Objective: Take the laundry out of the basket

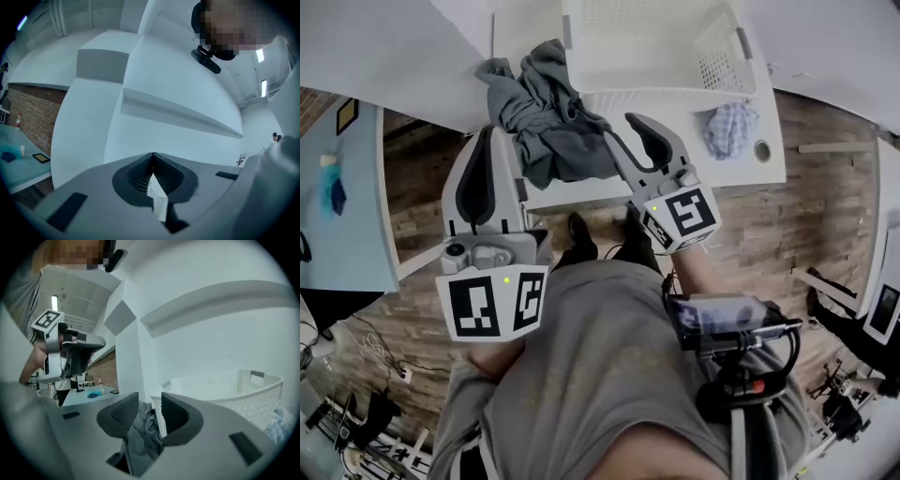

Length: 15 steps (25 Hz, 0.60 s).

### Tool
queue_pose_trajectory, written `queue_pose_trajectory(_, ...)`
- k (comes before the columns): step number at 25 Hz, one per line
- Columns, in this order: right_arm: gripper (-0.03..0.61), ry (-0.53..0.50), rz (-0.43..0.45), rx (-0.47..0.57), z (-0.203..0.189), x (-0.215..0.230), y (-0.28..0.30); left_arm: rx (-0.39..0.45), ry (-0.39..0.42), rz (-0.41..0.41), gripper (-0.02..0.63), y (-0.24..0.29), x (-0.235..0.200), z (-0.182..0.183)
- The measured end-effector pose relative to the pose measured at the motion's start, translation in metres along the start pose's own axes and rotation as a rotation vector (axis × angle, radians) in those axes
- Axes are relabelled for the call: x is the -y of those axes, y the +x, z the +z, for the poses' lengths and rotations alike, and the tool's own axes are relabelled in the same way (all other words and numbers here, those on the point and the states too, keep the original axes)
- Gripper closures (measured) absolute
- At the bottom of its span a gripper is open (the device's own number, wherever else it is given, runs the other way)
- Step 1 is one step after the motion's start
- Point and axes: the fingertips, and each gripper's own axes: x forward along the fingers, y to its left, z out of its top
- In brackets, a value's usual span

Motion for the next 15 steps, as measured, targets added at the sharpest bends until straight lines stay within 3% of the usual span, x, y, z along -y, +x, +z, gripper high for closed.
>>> queue_pose_trajectory(7, 0.548, -0.012, -0.067, 0.132, 0.086, 0.030, -0.032, 0.072, 0.035, -0.035, 0.606, 0.019, 0.043, 0.016)
queue_pose_trajectory(15, 0.571, -0.119, -0.075, 0.240, 0.151, 0.047, -0.054, 0.144, 0.091, -0.069, 0.606, 0.043, 0.094, 0.032)
